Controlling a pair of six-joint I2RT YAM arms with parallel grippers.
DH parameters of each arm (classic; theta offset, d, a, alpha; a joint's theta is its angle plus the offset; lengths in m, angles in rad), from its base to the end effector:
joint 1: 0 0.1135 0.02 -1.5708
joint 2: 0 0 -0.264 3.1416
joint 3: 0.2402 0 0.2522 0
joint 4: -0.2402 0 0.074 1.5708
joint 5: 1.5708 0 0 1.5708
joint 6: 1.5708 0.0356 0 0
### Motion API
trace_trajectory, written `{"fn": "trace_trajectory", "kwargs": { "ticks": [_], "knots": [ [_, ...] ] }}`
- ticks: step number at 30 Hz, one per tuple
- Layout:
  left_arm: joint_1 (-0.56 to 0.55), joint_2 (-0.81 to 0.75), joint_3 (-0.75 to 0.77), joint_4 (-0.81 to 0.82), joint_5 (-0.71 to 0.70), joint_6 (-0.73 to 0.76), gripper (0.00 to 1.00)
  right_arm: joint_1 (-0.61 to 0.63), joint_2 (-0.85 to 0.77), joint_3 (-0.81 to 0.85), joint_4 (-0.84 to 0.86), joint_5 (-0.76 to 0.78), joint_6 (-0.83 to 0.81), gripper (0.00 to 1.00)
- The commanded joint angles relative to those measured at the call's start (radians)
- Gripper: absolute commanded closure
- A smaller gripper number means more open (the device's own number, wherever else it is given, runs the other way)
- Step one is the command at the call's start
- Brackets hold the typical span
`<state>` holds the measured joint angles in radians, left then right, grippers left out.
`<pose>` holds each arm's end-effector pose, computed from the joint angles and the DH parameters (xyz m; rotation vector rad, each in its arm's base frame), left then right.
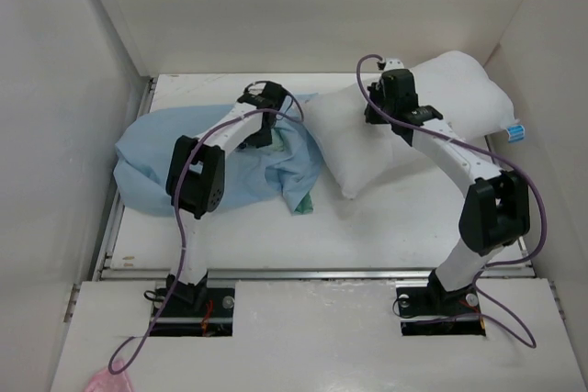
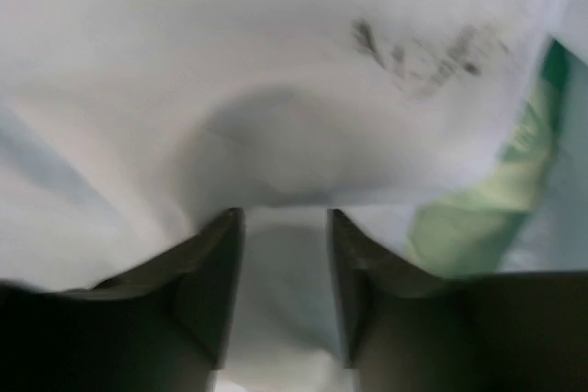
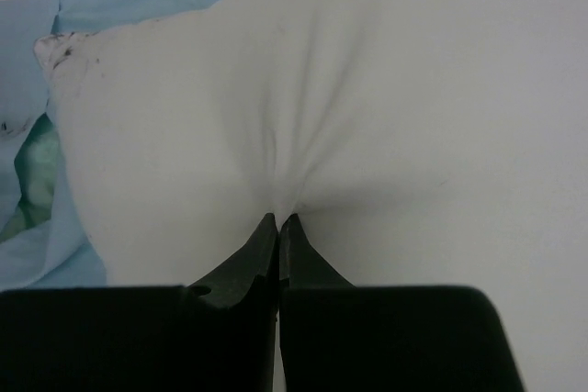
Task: Put the pillow into the pillowcase
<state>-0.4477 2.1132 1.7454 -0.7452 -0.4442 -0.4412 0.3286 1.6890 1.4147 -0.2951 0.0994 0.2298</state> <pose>0.4153 -0.1825 0.2123 -0.1250 2.5322 0.2626 0.3753 0.1242 0.3081 -0.0476 2.1446 0.2208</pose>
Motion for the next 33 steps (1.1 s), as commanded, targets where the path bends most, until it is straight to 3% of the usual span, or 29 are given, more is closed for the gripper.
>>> {"fn": "trace_trajectory", "kwargs": {
  "ticks": [1,2,3,8,10,11,12,15,18,24,33],
  "knots": [
    [0.056,0.011,0.072,-0.022,-0.076,-0.053,0.66,0.007,-0.1,-0.058,0.074,-0.066,-0.139,1.0],
    [0.056,0.02,0.097,-0.046,-0.086,-0.053,0.93,0.033,-0.124,-0.097,0.083,-0.02,-0.158,1.0],
    [0.056,0.021,0.138,-0.046,-0.118,-0.083,1.0,0.033,-0.165,-0.109,0.083,0.017,-0.167,1.0],
    [0.066,-0.05,0.157,-0.04,-0.16,-0.074,1.0,0.033,-0.281,-0.164,0.064,0.068,-0.205,1.0],
    [0.066,-0.096,0.105,0.03,-0.078,-0.007,1.0,0.033,-0.333,-0.2,0.074,0.086,-0.205,1.0],
    [0.055,-0.119,0.08,0.067,0.049,0.037,1.0,0.033,-0.344,-0.21,0.074,0.104,-0.195,1.0],
    [0.031,-0.157,0.056,0.137,0.105,0.123,0.92,0.033,-0.344,-0.211,0.086,0.158,-0.182,1.0],
    [-0.032,-0.159,0.0,0.182,0.131,0.205,0.33,0.033,-0.332,-0.214,0.068,0.197,-0.15,1.0],
    [-0.078,-0.063,0.075,0.109,0.041,0.197,0.2,0.015,-0.287,-0.189,0.037,0.197,-0.13,1.0],
    [-0.048,0.105,0.19,0.009,-0.017,0.156,0.18,-0.008,-0.287,-0.207,0.059,0.143,-0.121,1.0],
    [0.059,0.114,0.158,0.021,-0.03,0.116,0.18,-0.026,-0.278,-0.217,0.059,0.108,-0.112,1.0]
  ]
}}
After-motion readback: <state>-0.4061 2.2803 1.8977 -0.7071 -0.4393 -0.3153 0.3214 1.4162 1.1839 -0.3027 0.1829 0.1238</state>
